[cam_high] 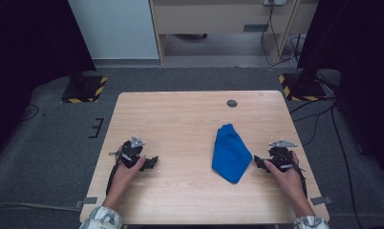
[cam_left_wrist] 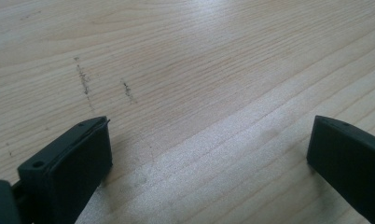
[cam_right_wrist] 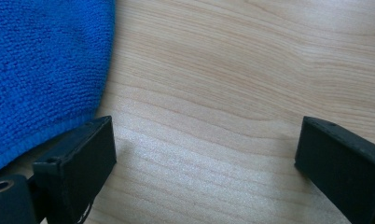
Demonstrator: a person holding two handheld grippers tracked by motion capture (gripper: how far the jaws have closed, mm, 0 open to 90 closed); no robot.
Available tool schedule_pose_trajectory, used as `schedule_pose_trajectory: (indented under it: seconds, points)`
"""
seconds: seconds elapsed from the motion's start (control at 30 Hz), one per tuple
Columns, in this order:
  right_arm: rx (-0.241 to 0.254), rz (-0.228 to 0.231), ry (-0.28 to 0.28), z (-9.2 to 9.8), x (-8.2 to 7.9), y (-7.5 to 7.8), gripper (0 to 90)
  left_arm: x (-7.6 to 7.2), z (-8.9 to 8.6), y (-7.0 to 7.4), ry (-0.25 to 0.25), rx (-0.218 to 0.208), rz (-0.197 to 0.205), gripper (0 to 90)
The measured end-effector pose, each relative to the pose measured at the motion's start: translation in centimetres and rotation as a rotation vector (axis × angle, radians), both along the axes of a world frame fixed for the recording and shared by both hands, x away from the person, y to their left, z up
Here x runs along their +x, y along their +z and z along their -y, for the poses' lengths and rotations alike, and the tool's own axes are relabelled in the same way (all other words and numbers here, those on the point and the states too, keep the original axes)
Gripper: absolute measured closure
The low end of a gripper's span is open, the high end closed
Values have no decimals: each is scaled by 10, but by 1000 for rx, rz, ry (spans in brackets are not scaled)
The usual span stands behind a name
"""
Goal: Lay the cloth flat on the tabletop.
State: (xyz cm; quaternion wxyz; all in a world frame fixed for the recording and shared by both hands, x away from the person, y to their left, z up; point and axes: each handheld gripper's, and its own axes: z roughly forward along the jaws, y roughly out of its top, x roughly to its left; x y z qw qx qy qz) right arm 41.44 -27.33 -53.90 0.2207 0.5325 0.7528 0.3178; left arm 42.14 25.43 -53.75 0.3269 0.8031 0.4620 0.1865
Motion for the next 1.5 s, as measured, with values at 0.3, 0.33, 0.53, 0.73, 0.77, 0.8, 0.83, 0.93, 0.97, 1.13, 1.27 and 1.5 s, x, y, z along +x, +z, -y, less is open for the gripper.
schedule_pose_trajectory:
  seconds: [0.3,0.33,0.53,0.73,0.77,0.8,0.83,0.93,0.97,1.13,1.27,1.5]
  points:
    - [-2,0,1,0,-1,0,59,0,0,0,0,0,0,0]
    - [0,2,4,1,-1,0,63,0,0,0,0,0,0,0]
    - [12,26,5,3,-2,7,149,0,0,0,0,0,0,0]
    - [65,109,33,-2,-8,25,348,0,0,0,0,0,0,0]
    - [73,114,41,-4,-8,27,370,0,0,0,0,0,0,0]
    - [78,118,57,-6,-9,29,410,0,0,0,0,0,0,0]
    - [81,124,73,-9,-10,30,442,0,0,0,0,0,0,0]
    - [91,127,112,-16,-12,31,502,0,0,0,-1,0,0,0]
    - [98,130,122,-17,-11,32,509,0,0,0,0,0,0,0]
    - [151,117,182,-32,-9,32,374,0,0,0,0,1,0,0]
    - [143,97,210,-49,-6,28,255,0,0,0,0,1,0,0]
    - [100,47,224,-65,4,16,252,1,0,0,-3,1,0,0]
